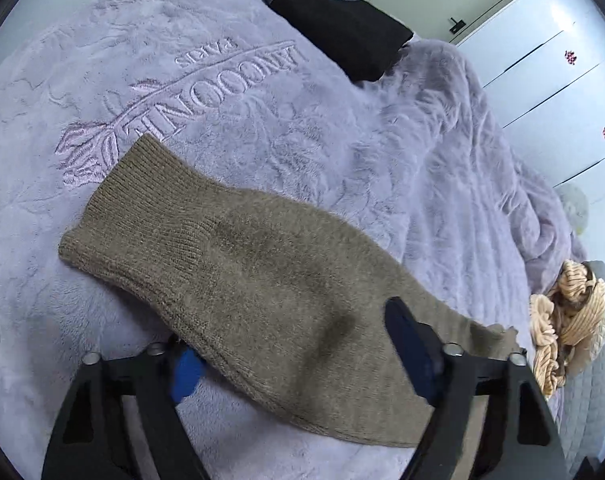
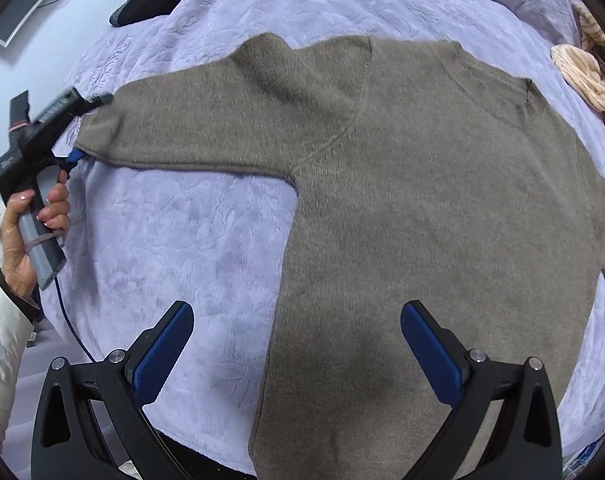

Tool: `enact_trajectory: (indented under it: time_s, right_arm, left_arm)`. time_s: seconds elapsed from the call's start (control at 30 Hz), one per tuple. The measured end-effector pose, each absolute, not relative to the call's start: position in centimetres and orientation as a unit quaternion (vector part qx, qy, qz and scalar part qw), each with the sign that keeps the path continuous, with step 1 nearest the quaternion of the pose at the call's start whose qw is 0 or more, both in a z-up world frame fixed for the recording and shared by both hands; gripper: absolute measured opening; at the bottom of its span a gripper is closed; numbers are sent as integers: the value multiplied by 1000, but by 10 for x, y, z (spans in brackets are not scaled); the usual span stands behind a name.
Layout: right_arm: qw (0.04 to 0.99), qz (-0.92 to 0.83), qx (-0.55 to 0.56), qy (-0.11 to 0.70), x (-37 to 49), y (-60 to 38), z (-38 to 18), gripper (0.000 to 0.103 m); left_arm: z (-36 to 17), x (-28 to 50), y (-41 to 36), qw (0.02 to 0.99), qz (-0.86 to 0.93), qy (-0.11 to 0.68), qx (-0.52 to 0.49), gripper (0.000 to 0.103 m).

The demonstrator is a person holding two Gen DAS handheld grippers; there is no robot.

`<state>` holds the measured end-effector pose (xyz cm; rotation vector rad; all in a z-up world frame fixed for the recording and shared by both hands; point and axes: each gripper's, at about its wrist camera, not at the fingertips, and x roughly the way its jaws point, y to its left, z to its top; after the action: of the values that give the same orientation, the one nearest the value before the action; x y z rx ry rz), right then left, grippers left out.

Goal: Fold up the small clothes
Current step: 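Grasp the sweater sleeve cuff with the left gripper and fold it across the body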

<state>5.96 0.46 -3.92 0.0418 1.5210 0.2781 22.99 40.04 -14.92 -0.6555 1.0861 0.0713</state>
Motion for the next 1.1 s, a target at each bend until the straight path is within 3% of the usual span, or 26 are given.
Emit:
enact_trajectory:
  time_s: [0.03,0.1,0.2,0.47,0.77,1.1]
  right_arm:
    - [720,127,14,682,65,6,-37,103]
    - [726,129,8,675,75,7,-32,103]
    - [735,129,7,665,88,7,-27,103]
    - [729,113,37,674,86,-19,-36,103]
    - [721,77,80,684,67,-98,-61,103]
    - [723,22,110,681,62,-231,-84,103]
  left_arm:
    - [-152,230,402,801,39,513,-306,53]
    - [-155,230,406,802,44,510,-309,25]
    - [-147,225,412,812,31,487,-322,11]
    - [-85,220,352,863,-6,443,-244,11]
    - [-26,224,201,881,-114,419,-188,11]
    - [-56,216,-16,857,-204,462,-102,11]
